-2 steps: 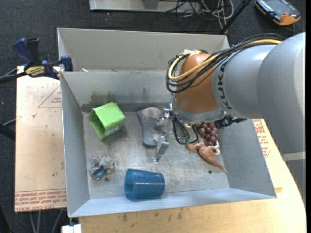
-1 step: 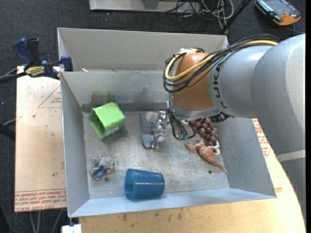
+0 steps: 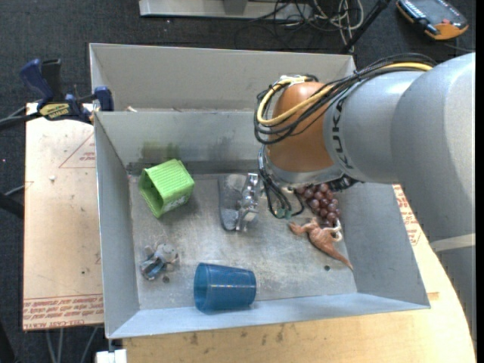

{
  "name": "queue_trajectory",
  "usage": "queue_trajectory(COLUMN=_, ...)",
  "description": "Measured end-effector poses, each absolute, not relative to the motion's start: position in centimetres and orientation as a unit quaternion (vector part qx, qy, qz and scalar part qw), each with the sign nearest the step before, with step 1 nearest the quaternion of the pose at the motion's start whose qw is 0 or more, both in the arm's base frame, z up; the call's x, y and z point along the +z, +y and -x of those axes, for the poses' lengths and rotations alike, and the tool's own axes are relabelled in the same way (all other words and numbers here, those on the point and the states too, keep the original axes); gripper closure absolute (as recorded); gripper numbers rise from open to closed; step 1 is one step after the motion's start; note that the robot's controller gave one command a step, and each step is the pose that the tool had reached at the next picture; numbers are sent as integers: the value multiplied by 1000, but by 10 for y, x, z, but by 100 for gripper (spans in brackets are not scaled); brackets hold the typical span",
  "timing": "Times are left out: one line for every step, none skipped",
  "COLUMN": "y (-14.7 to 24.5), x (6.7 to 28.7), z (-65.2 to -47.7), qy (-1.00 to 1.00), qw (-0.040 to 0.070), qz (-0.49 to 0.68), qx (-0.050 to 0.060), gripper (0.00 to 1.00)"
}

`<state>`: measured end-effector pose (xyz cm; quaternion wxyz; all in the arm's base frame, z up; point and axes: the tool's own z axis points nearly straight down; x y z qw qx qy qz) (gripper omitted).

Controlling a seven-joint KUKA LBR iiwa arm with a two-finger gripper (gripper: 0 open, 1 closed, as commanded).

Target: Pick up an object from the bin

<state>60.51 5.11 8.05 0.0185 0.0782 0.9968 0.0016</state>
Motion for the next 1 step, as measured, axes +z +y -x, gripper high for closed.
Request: queue_trajectory(y=51, x=84, z=-604, qy=997, qw=14, qz=-78, qx=1, gripper=100)
